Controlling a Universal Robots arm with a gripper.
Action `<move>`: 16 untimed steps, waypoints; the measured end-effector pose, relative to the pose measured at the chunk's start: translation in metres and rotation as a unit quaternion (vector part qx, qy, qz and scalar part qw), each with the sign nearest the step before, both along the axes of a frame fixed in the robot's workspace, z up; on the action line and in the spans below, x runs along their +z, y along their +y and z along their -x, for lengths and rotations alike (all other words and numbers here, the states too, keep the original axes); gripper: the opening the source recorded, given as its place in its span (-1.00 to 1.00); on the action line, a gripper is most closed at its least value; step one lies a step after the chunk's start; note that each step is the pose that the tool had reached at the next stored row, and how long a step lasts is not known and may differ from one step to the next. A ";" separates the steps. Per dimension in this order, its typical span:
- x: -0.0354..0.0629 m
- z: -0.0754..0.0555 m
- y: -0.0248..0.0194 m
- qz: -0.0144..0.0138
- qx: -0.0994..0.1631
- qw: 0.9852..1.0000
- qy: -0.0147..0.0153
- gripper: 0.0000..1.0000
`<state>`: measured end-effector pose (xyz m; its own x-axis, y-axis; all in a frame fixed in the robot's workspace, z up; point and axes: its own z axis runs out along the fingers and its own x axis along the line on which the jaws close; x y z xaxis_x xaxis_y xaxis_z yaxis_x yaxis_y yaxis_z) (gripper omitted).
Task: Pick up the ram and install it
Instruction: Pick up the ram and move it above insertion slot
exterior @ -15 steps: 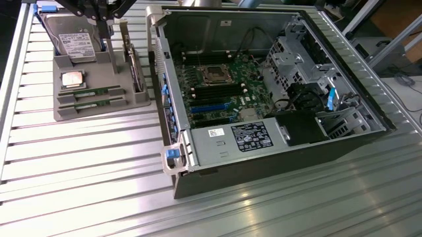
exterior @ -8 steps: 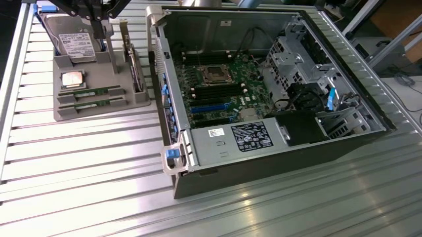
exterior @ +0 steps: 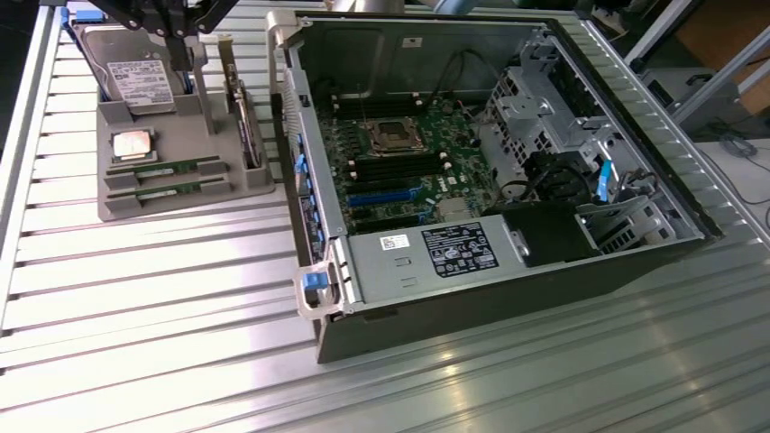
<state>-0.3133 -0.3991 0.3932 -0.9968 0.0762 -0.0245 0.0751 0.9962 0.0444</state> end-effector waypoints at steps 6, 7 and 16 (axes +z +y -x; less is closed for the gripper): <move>0.0000 0.000 0.0000 0.000 0.022 1.000 0.000 -0.80; 0.0000 0.000 0.0000 0.000 0.036 0.999 0.000 -0.80; 0.0000 0.000 0.0000 0.000 0.120 0.993 0.000 -0.80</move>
